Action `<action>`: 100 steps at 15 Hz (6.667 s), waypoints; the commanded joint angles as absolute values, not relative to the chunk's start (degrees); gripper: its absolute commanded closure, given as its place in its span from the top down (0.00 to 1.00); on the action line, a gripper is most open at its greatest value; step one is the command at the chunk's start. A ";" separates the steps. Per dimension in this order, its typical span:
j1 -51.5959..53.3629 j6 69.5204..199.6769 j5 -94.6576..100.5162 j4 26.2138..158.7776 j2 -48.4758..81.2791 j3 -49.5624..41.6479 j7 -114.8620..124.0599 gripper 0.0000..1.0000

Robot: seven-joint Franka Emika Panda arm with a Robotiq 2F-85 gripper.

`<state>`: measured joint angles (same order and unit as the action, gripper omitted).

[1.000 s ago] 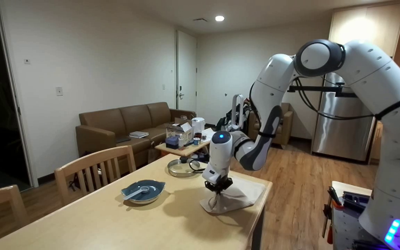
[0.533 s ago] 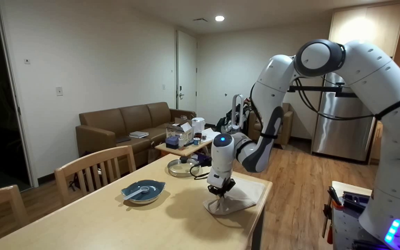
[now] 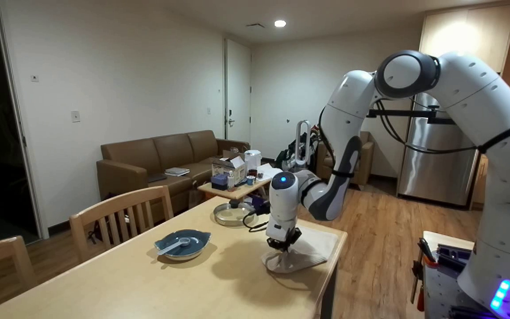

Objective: Unfold the towel

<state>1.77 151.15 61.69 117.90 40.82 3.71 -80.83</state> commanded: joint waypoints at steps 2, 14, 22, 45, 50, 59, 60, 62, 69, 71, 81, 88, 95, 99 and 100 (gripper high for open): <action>0.61 151.05 63.36 118.92 40.69 5.26 -93.11 0.02; 1.62 150.86 61.84 118.02 41.28 5.34 -107.59 0.04; 4.83 151.64 63.42 120.32 36.65 2.53 -86.18 0.68; 0.54 150.63 68.27 125.06 32.83 -6.16 -38.38 1.00; -1.89 149.71 68.05 124.69 33.35 -3.60 -40.18 1.00; -3.12 154.01 75.31 113.84 37.26 -3.94 -27.86 1.00; -3.73 154.19 74.56 113.00 38.24 -3.71 -27.77 1.00; -4.96 155.22 74.42 111.38 40.39 -3.54 -27.42 1.00; -8.41 158.44 71.73 106.97 46.61 -2.61 -29.98 1.00; -8.20 158.63 71.76 106.13 47.37 -2.66 -29.91 1.00; -9.60 159.68 70.38 105.39 47.45 -0.59 -36.86 1.00; -11.50 162.36 70.05 105.36 48.89 -1.00 -39.28 0.39; -11.48 162.36 70.50 105.42 49.22 -1.35 -39.18 0.03; -10.72 160.71 70.55 105.78 48.75 -1.75 -38.76 0.15; -10.60 160.15 70.02 105.89 48.61 -1.76 -37.94 0.31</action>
